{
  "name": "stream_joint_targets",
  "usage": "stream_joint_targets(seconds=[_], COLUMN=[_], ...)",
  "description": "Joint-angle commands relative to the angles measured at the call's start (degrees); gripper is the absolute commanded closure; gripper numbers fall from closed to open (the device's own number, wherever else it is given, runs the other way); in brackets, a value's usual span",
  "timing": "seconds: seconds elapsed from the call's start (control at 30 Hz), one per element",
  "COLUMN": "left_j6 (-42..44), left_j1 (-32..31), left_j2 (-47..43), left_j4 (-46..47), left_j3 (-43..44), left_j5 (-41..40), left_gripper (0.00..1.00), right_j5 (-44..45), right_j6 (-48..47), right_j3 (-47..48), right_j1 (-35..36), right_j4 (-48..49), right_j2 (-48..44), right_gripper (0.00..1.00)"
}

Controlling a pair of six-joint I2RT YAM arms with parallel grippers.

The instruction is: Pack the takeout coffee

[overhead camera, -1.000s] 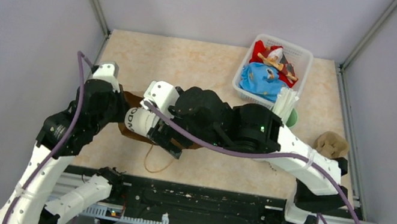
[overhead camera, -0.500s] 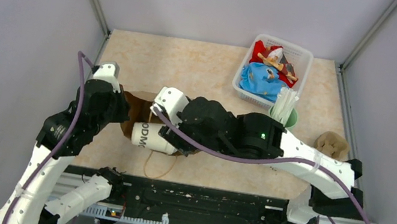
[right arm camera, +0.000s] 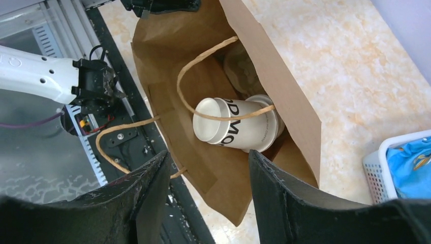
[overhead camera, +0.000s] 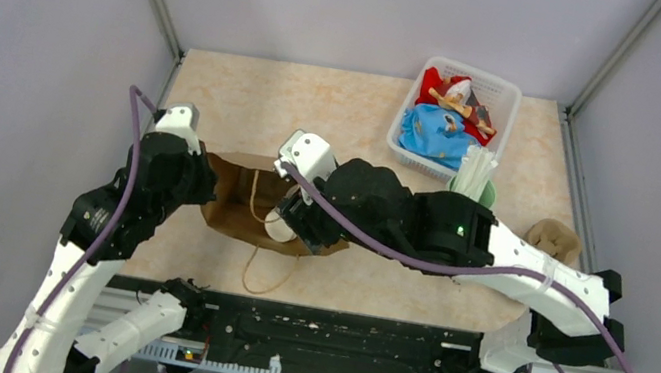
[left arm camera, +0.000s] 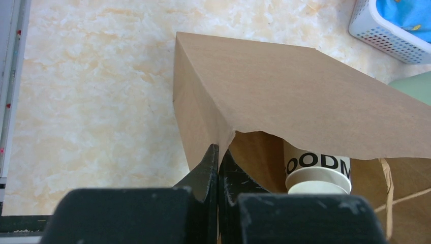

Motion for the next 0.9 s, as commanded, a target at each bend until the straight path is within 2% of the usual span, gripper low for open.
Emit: stream_joint_targets(seconds=[0.0, 0.13, 0.23, 0.3, 0.4, 0.53, 0.67, 0.7, 0.8, 0.87], left_j6=[-0.8, -1.7, -1.9, -1.8, -1.5, -1.6, -2.4, -2.8, -3.6, -3.9], left_j1=[-0.1, -0.1, -0.1, -0.1, -0.1, -0.1, -0.1, 0.0, -0.1, -0.1], left_j2=[-0.8, -1.1, -1.2, -1.3, -1.3, -1.2, -1.4, -1.6, -1.8, -1.9], left_j4=[2.3, 2.6, 2.6, 2.6, 2.5, 2.3, 1.7, 1.6, 1.0, 1.0], left_j3=[-0.4, -1.0, -0.8, -0.7, -0.7, -0.5, -0.3, -0.4, -0.8, -1.1], left_j5=[0.9, 1.4, 1.5, 1.6, 1.8, 1.9, 2.2, 2.5, 3.3, 3.9], left_gripper=[1.00, 1.00, 1.00, 1.00, 1.00, 1.00, 1.00, 1.00, 1.00, 1.00], right_j5=[-1.9, -4.6, -6.8, -7.1, -6.1, -8.0, -6.2, -5.0, -1.8, 0.4], right_j6=[3.7, 5.5, 6.1, 6.0, 7.2, 11.5, 14.6, 16.2, 19.0, 20.1], right_j3=[-0.8, -2.7, -4.2, -4.1, -1.6, -0.7, -2.4, -1.0, 1.3, 0.7], right_j1=[-1.5, -1.5, -1.8, -1.9, -2.5, -4.4, -5.2, -5.5, -5.7, -5.7], right_j4=[1.0, 0.7, -0.3, -1.8, -3.5, -5.5, -5.8, -7.1, -9.0, -8.2], right_j2=[0.1, 0.9, 2.3, 3.6, 6.1, 9.1, 10.3, 12.0, 14.7, 15.4], right_gripper=[0.43, 0.40, 0.33, 0.29, 0.29, 0.44, 0.47, 0.45, 0.30, 0.27])
